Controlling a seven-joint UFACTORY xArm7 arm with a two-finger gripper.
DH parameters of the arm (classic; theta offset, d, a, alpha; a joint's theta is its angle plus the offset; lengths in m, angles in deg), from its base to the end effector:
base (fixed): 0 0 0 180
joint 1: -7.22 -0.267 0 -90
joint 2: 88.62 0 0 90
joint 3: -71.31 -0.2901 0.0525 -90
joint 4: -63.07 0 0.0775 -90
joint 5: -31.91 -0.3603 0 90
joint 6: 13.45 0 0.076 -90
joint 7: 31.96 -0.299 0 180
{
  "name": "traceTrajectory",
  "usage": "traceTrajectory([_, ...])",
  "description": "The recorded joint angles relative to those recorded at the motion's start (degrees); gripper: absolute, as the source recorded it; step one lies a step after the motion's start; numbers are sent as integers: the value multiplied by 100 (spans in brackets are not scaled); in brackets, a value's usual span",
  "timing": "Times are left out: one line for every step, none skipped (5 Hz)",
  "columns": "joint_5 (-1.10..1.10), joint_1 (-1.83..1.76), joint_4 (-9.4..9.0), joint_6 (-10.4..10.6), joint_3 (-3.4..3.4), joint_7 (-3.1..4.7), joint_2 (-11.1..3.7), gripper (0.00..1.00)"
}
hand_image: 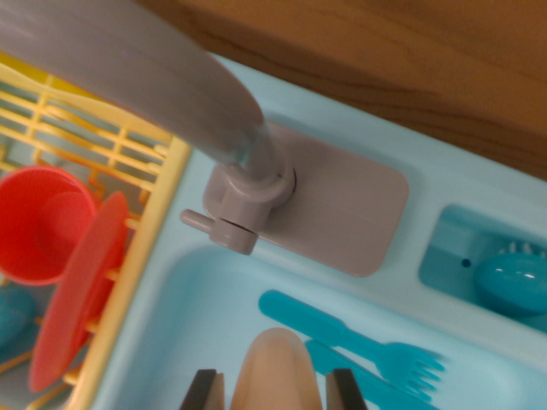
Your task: Pick detergent from the sink
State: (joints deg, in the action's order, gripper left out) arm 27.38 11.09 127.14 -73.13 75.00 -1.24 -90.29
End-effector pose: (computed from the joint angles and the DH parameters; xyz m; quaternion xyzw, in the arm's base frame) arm 0.5044 -0.0496 0.1628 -0.9825 -0.1818 -0.0335 0.0240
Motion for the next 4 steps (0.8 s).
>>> traceTrajectory([0,0,0,0,0,0,0,100])
traceTrajectory([20,0,188,-271,2,-25,83,100])
traceTrajectory([20,0,188,-271,2,-25,83,100])
traceTrajectory([39,0,374,-537,5,-49,166,100])
